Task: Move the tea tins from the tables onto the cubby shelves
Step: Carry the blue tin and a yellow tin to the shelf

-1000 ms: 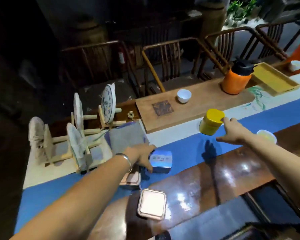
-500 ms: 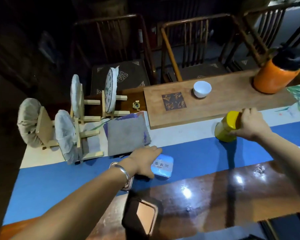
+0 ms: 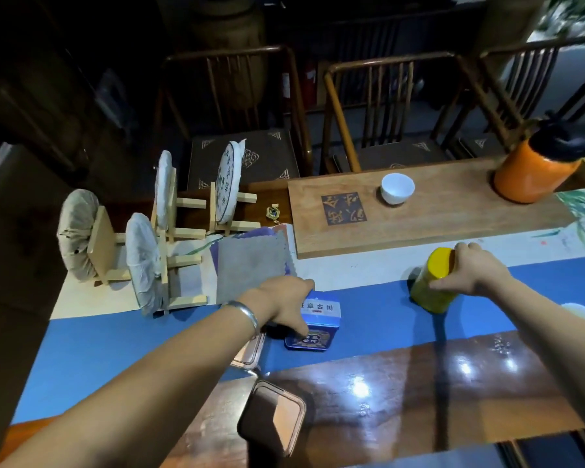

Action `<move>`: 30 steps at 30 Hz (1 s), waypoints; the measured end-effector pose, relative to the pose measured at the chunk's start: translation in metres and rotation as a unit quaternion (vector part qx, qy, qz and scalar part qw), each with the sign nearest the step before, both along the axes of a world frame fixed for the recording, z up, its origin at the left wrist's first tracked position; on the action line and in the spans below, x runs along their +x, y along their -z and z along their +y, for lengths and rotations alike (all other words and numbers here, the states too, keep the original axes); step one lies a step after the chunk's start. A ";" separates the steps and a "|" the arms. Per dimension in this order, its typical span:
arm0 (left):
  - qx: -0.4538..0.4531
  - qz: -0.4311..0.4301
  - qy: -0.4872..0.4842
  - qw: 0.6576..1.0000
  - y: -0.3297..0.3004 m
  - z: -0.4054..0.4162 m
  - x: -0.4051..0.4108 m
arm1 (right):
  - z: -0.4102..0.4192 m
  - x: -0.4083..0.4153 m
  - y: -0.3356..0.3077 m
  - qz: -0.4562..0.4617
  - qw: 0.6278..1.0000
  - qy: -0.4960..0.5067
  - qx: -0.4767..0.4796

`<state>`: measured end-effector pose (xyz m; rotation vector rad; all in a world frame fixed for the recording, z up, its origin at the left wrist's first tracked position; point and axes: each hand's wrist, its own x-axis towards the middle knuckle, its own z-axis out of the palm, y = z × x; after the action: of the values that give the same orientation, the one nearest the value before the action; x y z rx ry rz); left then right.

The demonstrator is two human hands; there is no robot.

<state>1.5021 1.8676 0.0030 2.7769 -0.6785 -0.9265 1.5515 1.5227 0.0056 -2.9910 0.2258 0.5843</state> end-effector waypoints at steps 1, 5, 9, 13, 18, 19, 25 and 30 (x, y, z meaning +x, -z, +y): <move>-0.001 0.002 -0.001 1.000 -0.008 0.003 0.002 | 0.005 -0.002 -0.007 0.002 1.000 -0.007 0.004; -0.032 0.006 -0.034 0.999 -0.047 0.024 0.005 | 0.036 -0.001 -0.048 -0.008 0.998 -0.044 0.047; -0.040 -0.049 -0.064 0.996 -0.101 0.069 -0.010 | 0.093 -0.001 -0.107 -0.058 0.992 -0.089 0.073; -0.009 -0.108 -0.111 0.988 -0.168 0.145 -0.048 | 0.185 -0.015 -0.169 -0.091 0.974 -0.189 0.078; 0.000 -0.190 -0.233 0.954 -0.251 0.276 -0.158 | 0.347 -0.069 -0.244 -0.129 0.935 -0.317 0.092; 0.004 -0.206 -0.260 0.943 -0.266 0.303 -0.188 | 0.384 -0.086 -0.259 -0.138 0.924 -0.343 0.096; 0.082 -0.247 -0.397 0.880 -0.358 0.453 -0.399 | 0.612 -0.220 -0.343 -0.180 0.824 -0.514 0.155; 0.123 -0.259 -0.523 0.803 -0.413 0.539 -0.569 | 0.776 -0.354 -0.405 -0.195 0.726 -0.638 0.167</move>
<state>0.9329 2.4063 0.4155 2.8920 0.9817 -0.0012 1.1975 2.2987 0.4105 -2.3434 -1.8196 -0.0366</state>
